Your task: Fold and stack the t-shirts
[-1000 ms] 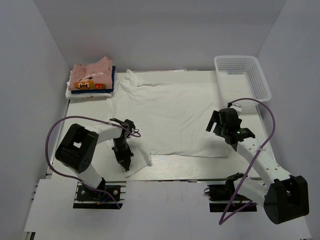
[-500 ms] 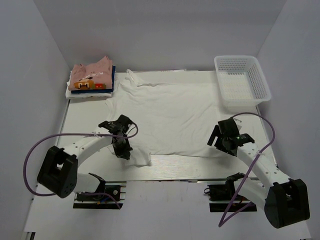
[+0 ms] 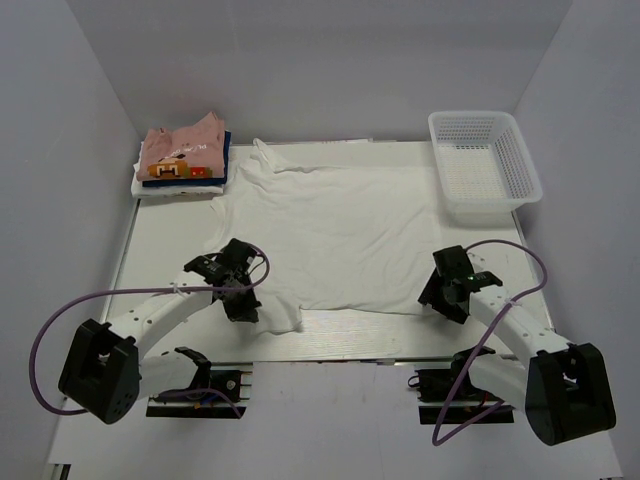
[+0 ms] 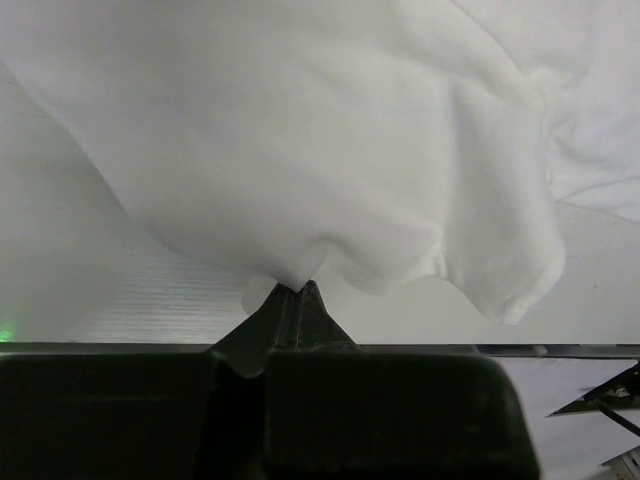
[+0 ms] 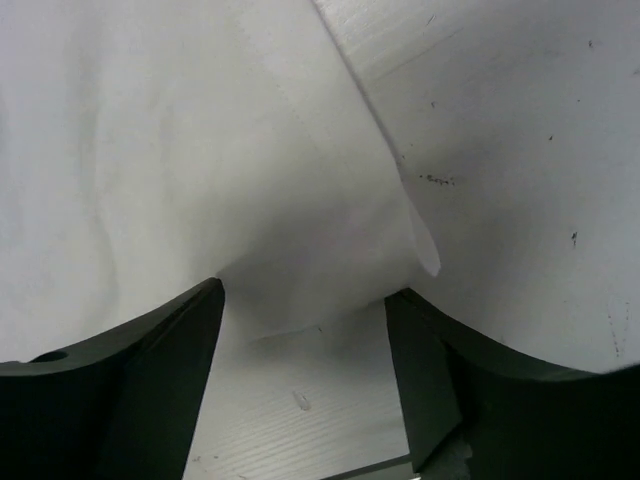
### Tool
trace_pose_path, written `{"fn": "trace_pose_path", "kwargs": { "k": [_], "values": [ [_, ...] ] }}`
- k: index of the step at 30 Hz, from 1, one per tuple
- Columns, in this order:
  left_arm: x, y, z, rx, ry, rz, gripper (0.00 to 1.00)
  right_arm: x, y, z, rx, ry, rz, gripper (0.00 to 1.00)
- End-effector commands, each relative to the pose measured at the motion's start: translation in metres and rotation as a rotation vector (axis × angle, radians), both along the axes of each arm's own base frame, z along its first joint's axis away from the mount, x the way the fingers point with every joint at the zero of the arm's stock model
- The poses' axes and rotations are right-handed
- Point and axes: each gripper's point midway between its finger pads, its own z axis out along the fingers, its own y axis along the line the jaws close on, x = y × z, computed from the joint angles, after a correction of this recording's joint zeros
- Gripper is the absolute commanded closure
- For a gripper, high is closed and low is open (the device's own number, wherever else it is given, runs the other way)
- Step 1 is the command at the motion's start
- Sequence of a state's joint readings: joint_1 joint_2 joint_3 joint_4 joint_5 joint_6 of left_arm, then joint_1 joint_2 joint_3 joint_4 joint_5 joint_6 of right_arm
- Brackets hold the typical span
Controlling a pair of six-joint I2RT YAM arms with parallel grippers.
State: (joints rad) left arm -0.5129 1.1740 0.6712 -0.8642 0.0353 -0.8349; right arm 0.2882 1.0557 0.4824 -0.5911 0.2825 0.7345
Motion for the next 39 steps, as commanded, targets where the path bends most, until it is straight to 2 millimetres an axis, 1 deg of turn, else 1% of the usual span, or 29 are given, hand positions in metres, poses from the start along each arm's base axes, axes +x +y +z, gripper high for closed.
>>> {"fn": "trace_pose_path", "kwargs": {
  "k": [1,2,3,4,6,7,10,12,13,15,16,18,19,20,21,22,24,25,26,27,28,29,30,31,32,33,35,36,39],
  "values": [
    [0.012,-0.008,0.013,-0.046,-0.067,-0.002,1.00,0.004,0.005,-0.008,0.039,-0.008,-0.033,0.31],
    [0.013,-0.008,0.013,-0.046,-0.068,-0.002,1.00,0.002,0.003,-0.008,0.030,-0.005,-0.039,0.38],
    [0.015,-0.010,0.013,-0.052,-0.077,-0.002,1.00,0.003,0.002,-0.008,0.025,-0.015,-0.043,0.55],
    [0.015,-0.010,0.013,-0.052,-0.077,-0.002,1.00,0.004,0.001,-0.006,0.022,-0.027,-0.046,0.66],
    [0.022,-0.014,0.019,-0.062,-0.095,-0.002,1.00,0.009,-0.001,0.004,0.017,-0.065,-0.052,0.82],
    [0.022,-0.014,0.017,-0.058,-0.088,-0.002,1.00,0.011,-0.001,0.008,0.013,-0.073,-0.047,0.84],
    [0.031,-0.018,0.028,-0.072,-0.120,-0.011,1.00,0.018,-0.001,0.019,0.004,-0.109,-0.023,0.88],
    [0.038,-0.020,0.033,-0.076,-0.146,-0.008,1.00,0.029,0.004,0.027,0.020,-0.139,0.001,0.91],
    [0.046,-0.022,0.040,-0.082,-0.178,-0.004,1.00,0.031,0.005,0.029,0.020,-0.144,0.017,1.00],
    [0.060,-0.027,0.045,-0.094,-0.212,-0.006,1.00,0.041,0.008,0.034,0.025,-0.161,0.027,1.00],
    [0.071,-0.029,0.053,-0.104,-0.245,-0.008,1.00,0.047,0.011,0.038,0.029,-0.171,0.031,1.00],
    [0.088,-0.038,0.060,-0.122,-0.279,-0.007,1.00,0.062,0.017,0.048,0.043,-0.212,0.059,1.00],
    [0.099,-0.041,0.068,-0.122,-0.310,-0.010,1.00,0.069,0.018,0.051,0.040,-0.214,0.059,1.00],
    [0.106,-0.043,0.071,-0.117,-0.325,-0.005,1.00,0.077,0.019,0.059,0.036,-0.235,0.062,1.00],
    [0.113,-0.043,0.074,-0.104,-0.337,0.002,1.00,0.080,0.016,0.060,0.015,-0.236,0.052,1.00],
    [0.126,-0.046,0.080,-0.092,-0.357,0.000,1.00,0.094,0.015,0.072,0.001,-0.268,0.039,1.00],
    [0.142,-0.039,0.083,-0.026,-0.383,0.031,1.00,0.102,0.012,0.075,-0.025,-0.279,0.026,1.00],
    [0.153,-0.033,0.093,-0.005,-0.394,0.059,1.00,0.108,0.012,0.075,-0.036,-0.279,0.037,1.00],
    [0.160,-0.032,0.085,0.040,-0.377,0.038,1.00,0.120,0.013,0.089,-0.033,-0.315,0.029,1.00],
    [0.176,-0.031,0.098,0.048,-0.406,0.049,1.00,0.125,0.011,0.089,-0.045,-0.310,0.023,1.00],
    [0.181,-0.027,0.096,0.070,-0.389,0.061,1.00,0.132,0.014,0.091,-0.051,-0.310,0.032,1.00],
    [0.188,-0.030,0.096,0.081,-0.390,0.037,1.00,0.139,0.013,0.093,-0.054,-0.308,0.026,1.00],
    [0.204,-0.030,0.094,0.094,-0.387,0.054,1.00,0.145,0.015,0.098,-0.050,-0.315,0.031,1.00],
    [0.208,-0.031,0.091,0.104,-0.376,0.042,1.00,0.150,0.016,0.101,-0.051,-0.323,0.035,1.00],
    [0.215,-0.025,0.090,0.122,-0.371,0.061,1.00,0.157,0.015,0.096,-0.059,-0.304,0.034,1.00],
    [0.225,-0.021,0.095,0.131,-0.389,0.081,1.00,0.163,0.017,0.102,-0.056,-0.318,0.030,1.00],
    [0.234,-0.011,0.092,0.176,-0.399,0.109,1.00,0.168,0.011,0.096,-0.081,-0.296,0.020,1.00],
    [0.241,-0.006,0.097,0.180,-0.421,0.129,1.00,0.175,0.009,0.104,-0.090,-0.315,0.007,1.00],
    [0.258,0.007,0.113,0.208,-0.489,0.175,1.00,0.185,0.006,0.105,-0.097,-0.309,0.008,1.00]
  ]
}}
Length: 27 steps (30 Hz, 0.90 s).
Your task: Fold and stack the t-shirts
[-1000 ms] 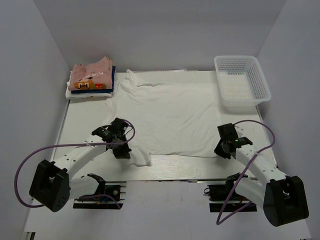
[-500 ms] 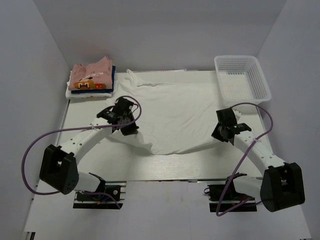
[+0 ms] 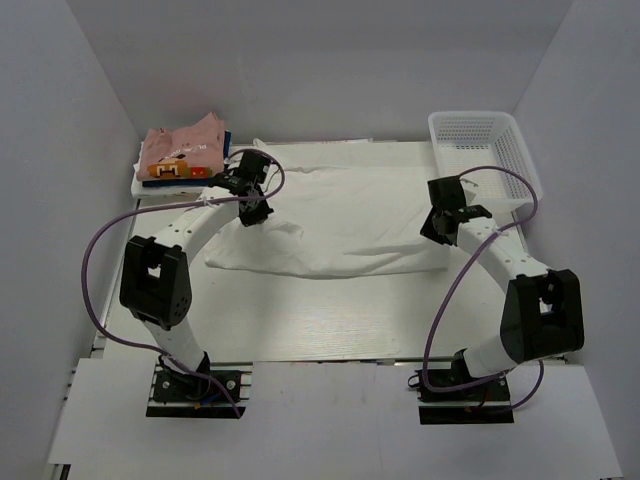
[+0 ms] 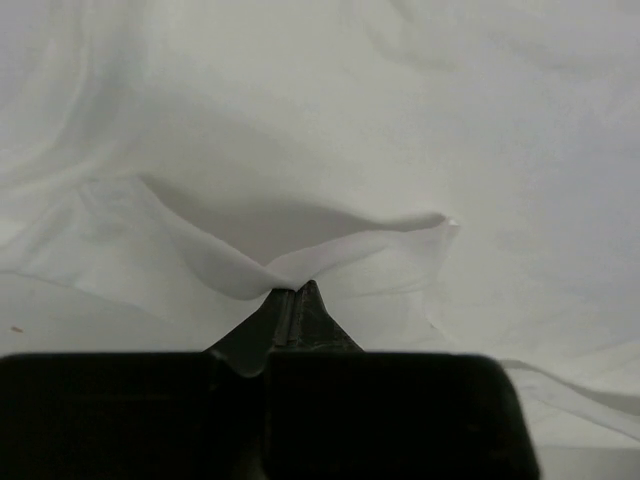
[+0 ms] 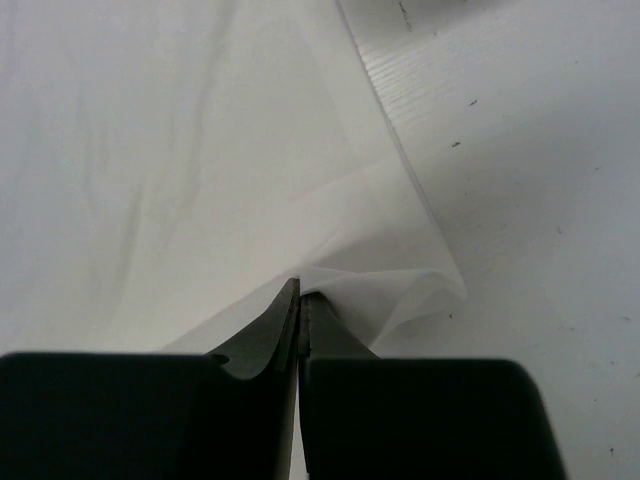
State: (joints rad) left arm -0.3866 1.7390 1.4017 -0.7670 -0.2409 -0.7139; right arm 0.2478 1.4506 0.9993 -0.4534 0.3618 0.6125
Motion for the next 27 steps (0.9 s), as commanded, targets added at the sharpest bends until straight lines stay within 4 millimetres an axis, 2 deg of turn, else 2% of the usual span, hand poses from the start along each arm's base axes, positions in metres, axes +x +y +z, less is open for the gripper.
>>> {"fn": "trace_pose_path", "kwargs": {
  "k": [1,5,13,17,18,19,21,22,23,24,25,26,27],
  "values": [
    [0.027,0.021,0.043,0.053,-0.150,0.053,1.00,0.022,-0.011,0.017,-0.034,-0.047,-0.026,1.00],
    [0.042,0.026,0.058,0.046,-0.215,0.052,1.00,0.029,-0.012,0.020,-0.028,-0.042,-0.030,1.00],
    [0.047,0.032,0.061,0.060,-0.238,0.067,1.00,0.030,-0.023,0.018,-0.034,-0.033,-0.051,1.00],
    [0.058,0.037,0.054,0.068,-0.238,0.078,1.00,0.037,-0.023,0.016,-0.032,-0.029,-0.049,1.00],
    [0.061,0.036,0.045,0.072,-0.226,0.077,1.00,0.039,-0.023,0.017,-0.032,-0.033,-0.052,1.00],
    [0.067,0.035,0.048,0.074,-0.235,0.071,1.00,0.042,-0.021,0.013,-0.033,-0.025,-0.045,1.00],
    [0.074,0.037,0.044,0.078,-0.228,0.079,1.00,0.047,-0.024,0.006,-0.047,-0.007,-0.051,1.00],
    [0.084,0.041,0.039,0.086,-0.228,0.095,1.00,0.049,-0.024,0.007,-0.050,-0.008,-0.049,1.00],
    [0.088,0.041,0.036,0.095,-0.227,0.100,0.96,0.056,-0.023,0.009,-0.051,-0.008,-0.047,0.98],
    [0.094,0.040,0.035,0.094,-0.229,0.100,0.83,0.057,-0.023,0.005,-0.063,0.011,-0.048,0.89],
    [0.106,0.043,0.045,0.095,-0.255,0.103,0.64,0.059,-0.023,0.009,-0.070,0.016,-0.045,0.76],
    [0.111,0.043,0.036,0.117,-0.232,0.098,0.01,0.061,-0.020,0.013,-0.065,0.011,-0.038,0.61],
    [0.115,0.047,0.036,0.121,-0.222,0.106,0.00,0.061,-0.019,0.015,-0.056,0.012,-0.036,0.39]
  ]
}}
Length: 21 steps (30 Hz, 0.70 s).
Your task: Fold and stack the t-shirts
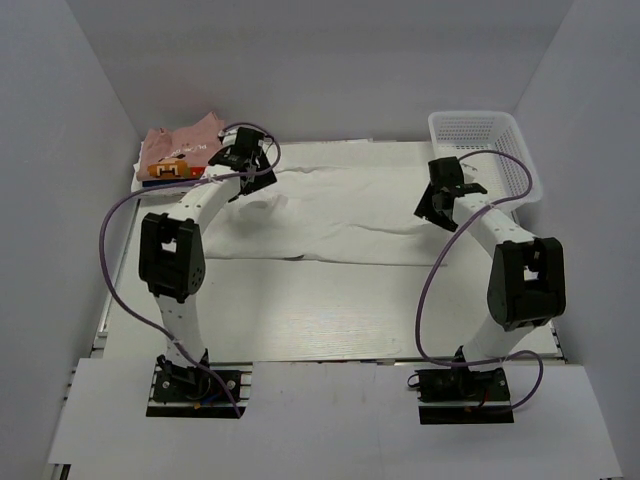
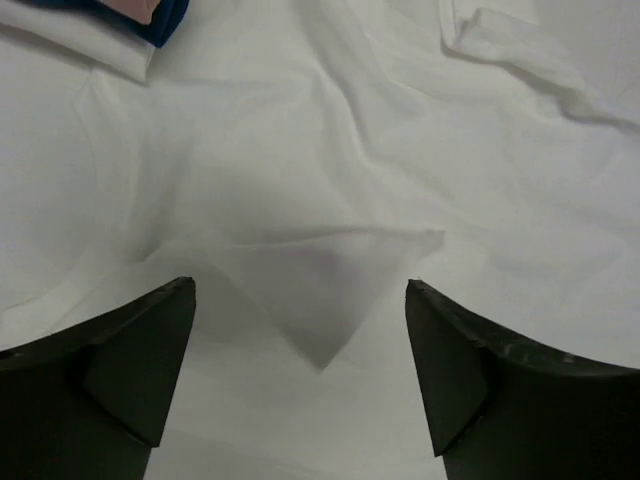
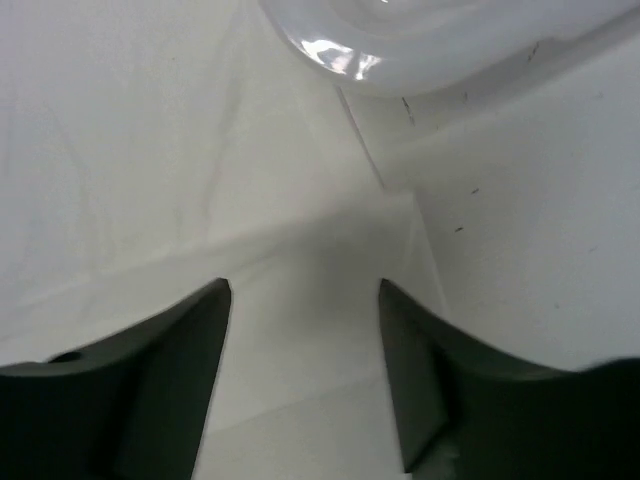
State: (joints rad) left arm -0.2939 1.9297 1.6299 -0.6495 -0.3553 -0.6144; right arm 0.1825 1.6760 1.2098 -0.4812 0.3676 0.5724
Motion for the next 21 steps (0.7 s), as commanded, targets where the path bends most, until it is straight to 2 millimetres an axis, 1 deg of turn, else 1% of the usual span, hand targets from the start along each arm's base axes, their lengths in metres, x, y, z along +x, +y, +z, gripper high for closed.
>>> {"fn": "trace_pose_path", "kwargs": {
  "k": [1,2,3,4,5,6,7,8,9,10,11,12,13,14,15,16,17,18,20,21],
  "values": [
    [0.024,0.012,0.032,0.030,-0.062,0.036,0.00,0.010,0.002,0.034,-0.003,-0.067,0.019,0.28],
    [0.025,0.012,0.033,0.031,-0.057,0.036,0.00,0.010,0.003,0.035,0.004,-0.083,0.026,0.21],
    [0.026,0.012,0.033,0.031,-0.057,0.036,0.00,0.004,0.004,0.033,0.013,-0.078,0.038,0.10],
    [0.022,0.013,0.038,0.035,-0.064,0.030,0.00,0.002,0.007,0.032,0.030,-0.078,0.056,0.10],
    [0.020,0.011,0.040,0.018,-0.071,0.018,0.00,0.003,0.010,0.048,0.050,-0.136,0.068,0.10],
    [0.011,0.010,0.031,0.011,-0.049,0.007,0.00,-0.006,0.012,0.038,0.053,-0.113,0.084,0.10],
    [0.005,0.006,0.042,-0.020,-0.073,-0.013,0.00,-0.010,0.021,0.044,0.095,-0.129,0.116,0.10],
    [0.004,0.003,0.045,-0.040,-0.096,-0.025,0.00,-0.013,0.026,0.044,0.107,-0.138,0.145,0.10],
    [-0.008,0.003,0.030,-0.049,-0.063,-0.040,0.00,-0.019,0.033,0.043,0.131,-0.138,0.171,0.10],
    [-0.017,-0.003,0.027,-0.079,-0.043,-0.069,0.00,-0.020,0.039,0.043,0.151,-0.147,0.193,0.10],
    [-0.022,-0.010,0.033,-0.101,-0.065,-0.093,0.00,-0.024,0.041,0.041,0.156,-0.152,0.211,0.10],
    [-0.035,-0.013,0.016,-0.101,-0.025,-0.109,0.00,-0.028,0.047,0.036,0.171,-0.150,0.234,0.10],
    [-0.044,-0.011,0.009,-0.096,-0.006,-0.108,0.00,-0.034,0.050,0.026,0.177,-0.128,0.247,0.10],
    [-0.054,-0.008,-0.002,-0.093,0.005,-0.108,0.00,-0.034,0.053,0.026,0.185,-0.141,0.274,0.10],
    [-0.059,-0.009,-0.010,-0.104,0.012,-0.117,0.00,-0.040,0.057,0.012,0.192,-0.112,0.291,0.10],
    [-0.064,-0.013,-0.020,-0.124,0.031,-0.136,0.00,-0.042,0.059,0.007,0.193,-0.100,0.300,0.10],
    [-0.069,-0.014,-0.028,-0.130,0.048,-0.142,0.00,-0.043,0.060,-0.002,0.197,-0.074,0.303,0.10],
    [-0.077,-0.011,-0.042,-0.124,0.074,-0.141,0.00,-0.044,0.063,-0.011,0.202,-0.044,0.310,0.10],
    [-0.090,-0.008,-0.062,-0.113,0.123,-0.137,0.00,-0.046,0.064,-0.024,0.205,-0.007,0.304,0.10],
    [-0.086,-0.001,-0.068,-0.097,0.113,-0.115,0.00,-0.047,0.066,-0.032,0.208,0.003,0.306,0.10]
  ]
}}
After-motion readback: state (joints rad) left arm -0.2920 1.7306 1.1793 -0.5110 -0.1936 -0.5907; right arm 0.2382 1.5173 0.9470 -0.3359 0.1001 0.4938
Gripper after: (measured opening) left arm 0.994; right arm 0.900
